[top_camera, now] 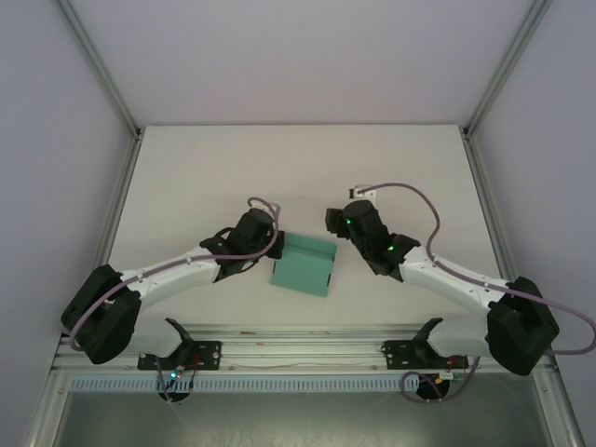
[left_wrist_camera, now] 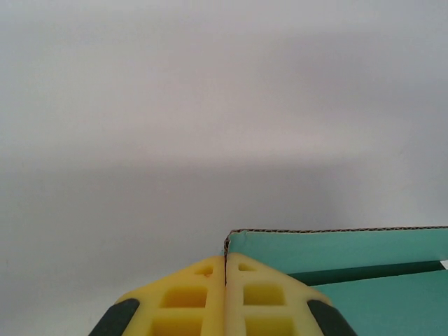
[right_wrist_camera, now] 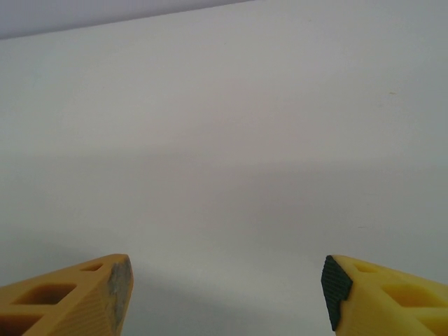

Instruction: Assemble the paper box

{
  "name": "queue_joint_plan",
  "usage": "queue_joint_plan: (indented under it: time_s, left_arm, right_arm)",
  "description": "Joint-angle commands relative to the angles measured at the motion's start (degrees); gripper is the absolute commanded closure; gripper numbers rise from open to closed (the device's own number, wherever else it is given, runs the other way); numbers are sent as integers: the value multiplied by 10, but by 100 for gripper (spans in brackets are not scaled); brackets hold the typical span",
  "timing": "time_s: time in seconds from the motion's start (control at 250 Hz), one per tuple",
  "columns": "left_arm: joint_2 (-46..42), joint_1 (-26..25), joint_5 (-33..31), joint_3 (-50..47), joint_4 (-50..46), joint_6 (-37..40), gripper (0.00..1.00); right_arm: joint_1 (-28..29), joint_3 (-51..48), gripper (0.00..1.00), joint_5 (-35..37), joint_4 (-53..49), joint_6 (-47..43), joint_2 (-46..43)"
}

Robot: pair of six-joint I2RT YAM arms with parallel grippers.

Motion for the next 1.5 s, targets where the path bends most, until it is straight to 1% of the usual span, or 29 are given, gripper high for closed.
queue_joint_plan:
  time_s: [0.0,0.136,0.232,0.276,0.372,0.424,0.548,0.696,0.799,0.847,0.891,0.947,1.011,1.059,1.091,1.143,1.191,1.255,1.279,1.367,1.403,1.495]
  left_arm:
    - [-14,-4,-64,-30,125,34,100]
    - [-23,-12,-93,-71,221,71,100]
    - [-34,-17,-108,-87,246,85,100]
    - [-40,-17,-105,-96,261,92,100]
    - [-53,-18,-111,-127,319,104,100]
    - [-58,-18,-114,-134,334,112,100]
    - [-53,-18,-94,-162,380,129,100]
    - [-41,-18,-78,-196,412,119,100]
    - [-39,-19,-74,-201,410,99,100]
    - [-42,-19,-77,-204,419,95,100]
    - [-48,-19,-77,-203,422,95,100]
    - [-53,-19,-73,-200,421,104,100]
    - [-58,-19,-64,-195,419,118,100]
    - [-62,-19,-60,-191,412,127,100]
    - [-65,-19,-55,-189,410,133,100]
    - [-70,-19,-50,-188,407,140,100]
    - [-74,-19,-45,-191,409,145,100]
    - [-75,-19,-42,-191,407,148,100]
    - [-74,-19,-39,-192,407,148,100]
    - [-69,-20,-34,-191,405,145,100]
    - [-66,-19,-32,-191,404,144,100]
    - [-65,-19,-30,-190,393,140,100]
  right_arm:
    - [-28,26,27,-16,-30,13,-30]
    - [-40,37,28,-35,-44,-3,-39]
    - [-43,54,30,-62,-65,0,-31]
    - [-44,60,30,-64,-71,5,-26]
    - [-48,61,30,-72,-58,6,-19]
    - [-49,67,30,-76,-57,1,-15]
    - [-49,82,31,-101,-69,-11,-1]
    - [-49,81,31,-123,-70,-20,9]
    - [-49,73,37,-138,-74,-18,10]
    - [-49,68,41,-166,-82,-34,4]
    - [-49,62,41,-210,-88,-54,-5]
    - [-49,62,42,-262,-115,-103,-10]
    - [-49,73,41,-252,-155,-138,-2]
    - [-49,89,38,-216,-191,-152,12]
    - [-50,98,38,-197,-205,-158,21]
    - [-51,115,39,-190,-226,-169,34]
    - [-52,127,43,-198,-236,-172,47]
    - [-52,136,44,-231,-241,-181,61]
    - [-52,137,46,-241,-239,-181,66]
    - [-52,144,60,-272,-235,-181,81]
    - [-52,149,70,-280,-241,-180,84]
    - [-51,149,81,-292,-248,-177,84]
